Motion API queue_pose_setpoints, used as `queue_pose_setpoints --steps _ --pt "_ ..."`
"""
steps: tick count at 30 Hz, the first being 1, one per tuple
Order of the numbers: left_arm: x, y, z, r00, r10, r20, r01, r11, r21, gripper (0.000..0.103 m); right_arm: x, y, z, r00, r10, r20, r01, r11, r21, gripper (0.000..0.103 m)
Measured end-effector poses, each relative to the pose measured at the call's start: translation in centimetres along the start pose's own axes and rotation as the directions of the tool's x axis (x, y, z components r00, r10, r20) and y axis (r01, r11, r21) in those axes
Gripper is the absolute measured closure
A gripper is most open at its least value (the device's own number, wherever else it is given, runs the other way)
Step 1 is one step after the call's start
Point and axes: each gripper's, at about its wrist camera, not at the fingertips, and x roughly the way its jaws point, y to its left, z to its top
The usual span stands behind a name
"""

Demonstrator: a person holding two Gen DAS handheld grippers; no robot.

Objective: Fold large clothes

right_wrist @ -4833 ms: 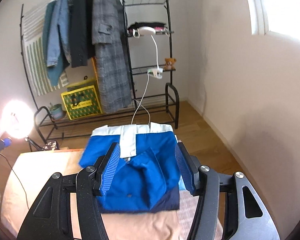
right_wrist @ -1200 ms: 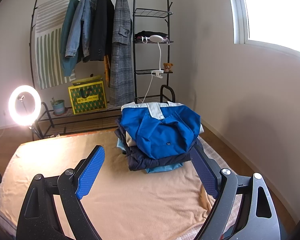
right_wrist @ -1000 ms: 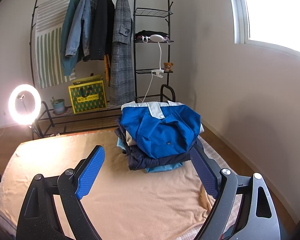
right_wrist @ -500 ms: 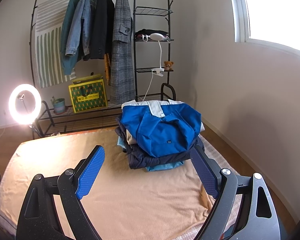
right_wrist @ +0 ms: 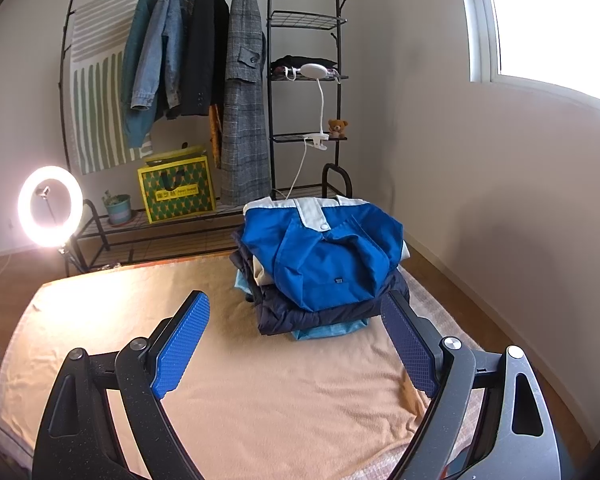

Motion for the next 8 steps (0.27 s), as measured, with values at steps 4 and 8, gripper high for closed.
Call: queue_pose_setpoints --steps 4,8 --pt "-0.26 -0.27 0.27 1.0 -0.002 0.012 0.002 1.0 0.011 0.0 0.02 0.05 -0.01 1.0 0.001 -0.001 -0.001 1.0 -0.001 0.015" --pt "-0.27 -0.37 0.38 1.0 0.008 0.012 -0.008 1.0 0.01 0.0 -0.01 -0.03 0.0 1.0 0.0 -0.001 0.0 1.0 0.001 0.015"
